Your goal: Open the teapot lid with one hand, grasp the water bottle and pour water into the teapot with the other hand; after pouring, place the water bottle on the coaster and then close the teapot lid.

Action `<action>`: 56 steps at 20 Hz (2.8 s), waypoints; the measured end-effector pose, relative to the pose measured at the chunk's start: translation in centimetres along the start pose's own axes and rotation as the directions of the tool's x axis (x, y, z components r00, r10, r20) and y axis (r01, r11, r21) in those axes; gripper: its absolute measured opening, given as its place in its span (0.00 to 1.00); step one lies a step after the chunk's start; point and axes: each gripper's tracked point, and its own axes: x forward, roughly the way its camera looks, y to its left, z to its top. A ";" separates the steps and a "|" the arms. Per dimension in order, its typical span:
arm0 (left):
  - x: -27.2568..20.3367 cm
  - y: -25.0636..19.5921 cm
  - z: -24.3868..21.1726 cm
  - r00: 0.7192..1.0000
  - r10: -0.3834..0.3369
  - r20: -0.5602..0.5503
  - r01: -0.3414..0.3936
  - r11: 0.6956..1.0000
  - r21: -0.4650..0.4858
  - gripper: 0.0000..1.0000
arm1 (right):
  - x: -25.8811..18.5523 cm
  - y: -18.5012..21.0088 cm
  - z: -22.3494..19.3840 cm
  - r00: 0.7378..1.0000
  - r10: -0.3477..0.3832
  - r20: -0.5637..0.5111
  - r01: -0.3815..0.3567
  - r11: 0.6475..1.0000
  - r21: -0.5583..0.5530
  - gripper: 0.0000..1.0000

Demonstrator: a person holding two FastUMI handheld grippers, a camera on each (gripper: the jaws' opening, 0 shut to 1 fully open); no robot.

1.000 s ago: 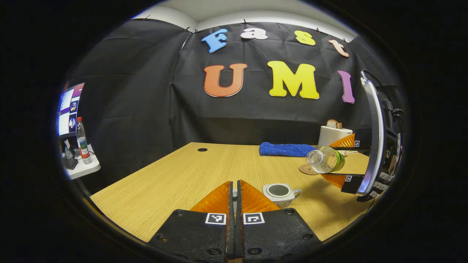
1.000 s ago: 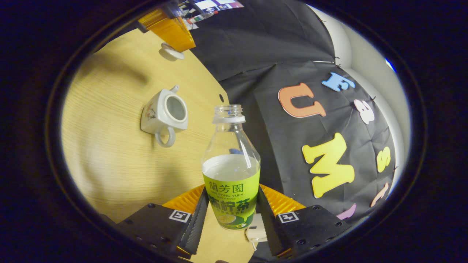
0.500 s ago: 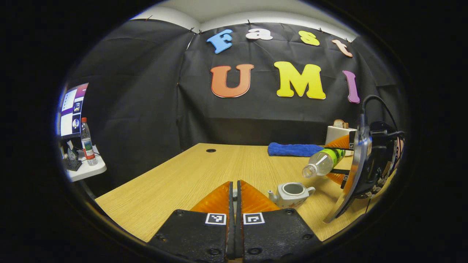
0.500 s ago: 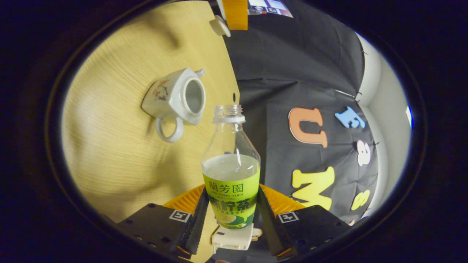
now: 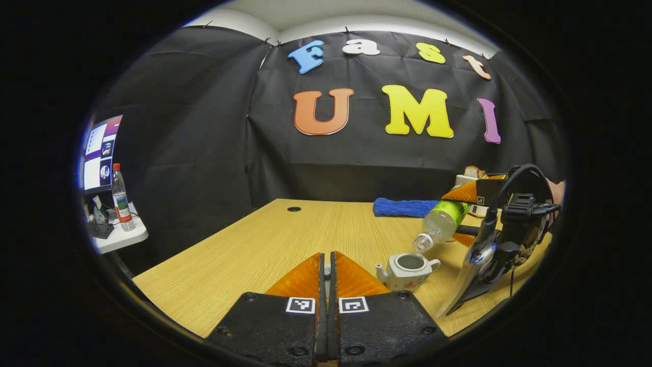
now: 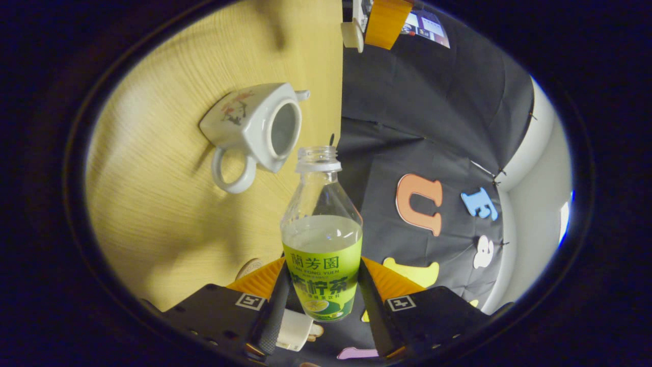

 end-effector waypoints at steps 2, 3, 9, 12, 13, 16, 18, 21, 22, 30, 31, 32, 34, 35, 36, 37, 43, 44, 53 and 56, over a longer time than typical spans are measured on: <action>0.1 0.2 0.0 1.000 0.001 -0.002 -0.001 1.000 -0.002 0.03 | 0.0 -0.6 0.2 1.000 -0.018 0.005 0.018 0.999 -0.046 0.71; 0.0 0.2 0.0 1.000 0.001 -0.003 -0.001 1.000 -0.002 0.03 | -0.1 -0.7 0.3 1.000 -0.024 0.010 0.024 0.998 -0.063 0.71; -0.1 0.5 -0.1 1.000 0.004 -0.005 -0.004 1.000 -0.003 0.03 | 0.0 -1.9 0.8 0.998 -0.058 0.025 0.062 0.984 -0.170 0.71; -0.2 0.7 0.0 1.000 0.004 -0.005 -0.004 1.000 -0.002 0.03 | -0.2 -2.8 1.2 0.996 -0.083 0.040 0.090 0.971 -0.221 0.71; -0.2 0.8 0.1 1.000 0.004 -0.004 -0.004 1.000 0.000 0.03 | 0.0 -2.8 1.4 0.995 -0.087 0.044 0.095 0.968 -0.232 0.71; -0.2 1.1 0.1 1.000 0.007 0.000 -0.007 1.000 0.000 0.03 | -0.2 -3.7 1.7 0.993 -0.110 0.049 0.119 0.951 -0.285 0.72; -0.2 1.2 0.1 1.000 0.009 0.000 -0.009 1.000 -0.001 0.03 | -0.3 -3.8 1.9 0.992 -0.113 0.049 0.123 0.944 -0.305 0.72; -0.2 1.1 0.2 1.000 0.010 0.001 -0.010 1.000 0.003 0.03 | -0.4 -4.1 2.1 0.992 -0.116 0.052 0.126 0.936 -0.329 0.72; -0.2 1.2 0.2 1.000 0.010 0.002 -0.010 1.000 0.005 0.03 | -0.4 -4.2 2.2 0.991 -0.120 0.054 0.131 0.933 -0.336 0.72; -0.2 1.5 0.3 1.000 0.017 0.003 -0.017 1.000 0.010 0.03 | -0.6 -4.4 2.4 0.989 -0.132 0.059 0.144 0.929 -0.342 0.72; -0.3 1.6 0.3 1.000 0.020 0.002 -0.020 1.000 0.010 0.03 | -0.6 -4.2 2.4 0.990 -0.132 0.058 0.144 0.930 -0.338 0.72; -0.3 1.6 0.2 1.000 0.021 0.001 -0.021 1.000 0.008 0.03 | -0.6 -4.2 2.4 0.989 -0.132 0.059 0.144 0.931 -0.336 0.71; -0.5 1.7 0.2 1.000 0.024 0.001 -0.024 1.000 0.007 0.03 | -0.6 -4.2 2.5 0.989 -0.135 0.062 0.148 0.932 -0.331 0.71; -0.5 1.8 0.1 1.000 0.025 0.001 -0.025 1.000 0.007 0.03 | -0.5 -4.2 2.4 0.989 -0.136 0.065 0.150 0.935 -0.322 0.71; -0.5 1.8 0.1 1.000 0.026 0.002 -0.026 1.000 0.006 0.03 | -0.5 -3.9 2.4 0.989 -0.129 0.066 0.143 0.943 -0.300 0.71; -0.5 1.9 0.1 1.000 0.029 0.002 -0.029 1.000 0.006 0.03 | -0.5 -3.6 2.2 0.991 -0.118 0.062 0.130 0.955 -0.267 0.72; -1.1 2.8 1.0 0.998 0.060 0.020 -0.060 0.998 0.007 0.03 | -0.4 -0.9 1.3 0.999 -0.016 0.032 0.015 0.999 0.034 0.71; -1.1 2.6 1.2 0.998 0.059 0.023 -0.060 0.998 0.007 0.03 | -0.4 -0.5 1.1 1.000 0.011 0.029 -0.014 0.996 0.092 0.72; -1.4 -0.8 3.9 0.999 0.019 0.050 -0.020 1.000 0.023 0.03 | -2.4 -1.6 -0.1 0.985 0.112 0.129 -0.170 0.696 0.698 0.71; -1.2 -2.8 4.6 0.998 -0.010 0.055 0.008 0.999 0.031 0.03 | -2.7 -2.0 -2.4 0.985 0.101 0.143 -0.175 0.514 0.840 0.71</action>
